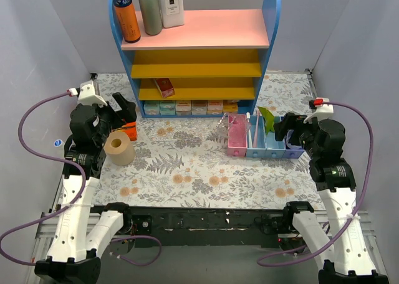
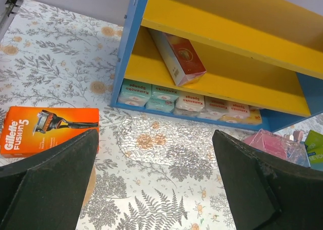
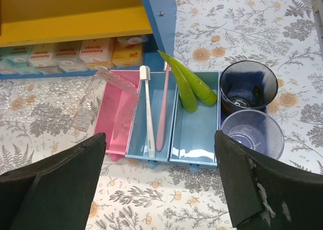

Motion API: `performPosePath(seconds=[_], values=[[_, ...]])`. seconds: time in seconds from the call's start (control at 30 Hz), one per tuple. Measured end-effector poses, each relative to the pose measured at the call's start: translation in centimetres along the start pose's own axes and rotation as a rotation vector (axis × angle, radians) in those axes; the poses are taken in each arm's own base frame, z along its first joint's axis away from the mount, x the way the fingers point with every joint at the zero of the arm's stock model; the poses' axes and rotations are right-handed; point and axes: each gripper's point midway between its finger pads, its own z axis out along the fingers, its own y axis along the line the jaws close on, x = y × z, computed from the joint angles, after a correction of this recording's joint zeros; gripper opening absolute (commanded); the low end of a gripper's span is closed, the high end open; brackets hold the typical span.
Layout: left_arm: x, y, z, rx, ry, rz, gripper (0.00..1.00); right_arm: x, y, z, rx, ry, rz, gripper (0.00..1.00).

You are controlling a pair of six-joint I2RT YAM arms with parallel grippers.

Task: Prepare toiletry sets of a toothbrush and toothpaste on the tray

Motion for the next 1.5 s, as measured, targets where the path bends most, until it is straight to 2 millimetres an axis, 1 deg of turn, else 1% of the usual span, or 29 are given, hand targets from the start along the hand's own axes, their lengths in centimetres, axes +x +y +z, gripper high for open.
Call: performPosePath(seconds=[0.17, 0.27, 0.47, 0.5, 0.6, 0.67, 0.7, 0.83, 0.93, 1.07, 1.17, 1.23, 1.33, 1.5], values=[[0.3, 0.1, 0.0, -0.004, 0.012, 0.004, 0.98, 0.0, -0.6, 0.3, 0.028, 0.024, -0.028, 0.94], [0.1, -0.2, 0.0, 0.013, 0.008, 0.010, 0.98, 0.1, -1.1, 0.6, 0.052, 0.034, -0.045, 0.92], [-0.2, -1.4, 0.5, 0.087, -0.006, 0.039, 0.98, 0.8, -1.5, 1.7, 0.061, 0.072, -0.063, 0.78], [-0.2, -1.6, 0.7, 0.102, -0.008, 0.040, 0.98, 0.9, -1.6, 1.9, 0.062, 0.080, -0.066, 0.72], [0.2, -1.9, 1.4, 0.128, -0.020, 0.039, 0.98, 1.4, -1.8, 2.7, 0.068, 0.121, -0.073, 0.66], [0.4, -1.9, 2.0, 0.135, -0.036, 0.036, 0.98, 1.6, -2.0, 3.4, 0.074, 0.154, -0.075, 0.64], [0.5, -1.8, 2.4, 0.138, -0.047, 0.036, 0.98, 1.7, -2.1, 3.6, 0.077, 0.166, -0.076, 0.61], [1.4, -1.4, 3.9, 0.138, -0.074, 0.042, 0.98, 2.7, -2.6, 4.4, 0.095, 0.228, -0.086, 0.58], [2.3, -0.9, 4.6, 0.134, -0.081, 0.059, 0.98, 3.3, -3.5, 4.9, 0.141, 0.277, -0.098, 0.54], [3.3, -0.2, 4.7, 0.117, -0.086, 0.082, 0.98, 4.6, -4.7, 5.8, 0.188, 0.340, -0.114, 0.51], [3.7, 0.1, 4.5, 0.102, -0.093, 0.099, 0.98, 6.0, -5.7, 6.4, 0.229, 0.408, -0.122, 0.50], [3.6, 0.0, 4.5, 0.094, -0.100, 0.107, 0.98, 7.0, -6.3, 6.8, 0.253, 0.451, -0.128, 0.48], [3.7, -0.1, 4.5, 0.085, -0.101, 0.114, 0.98, 8.0, -7.0, 7.0, 0.285, 0.502, -0.136, 0.45], [4.5, -0.8, 4.8, 0.093, -0.082, 0.125, 0.98, 8.7, -7.8, 7.1, 0.321, 0.546, -0.151, 0.43]])
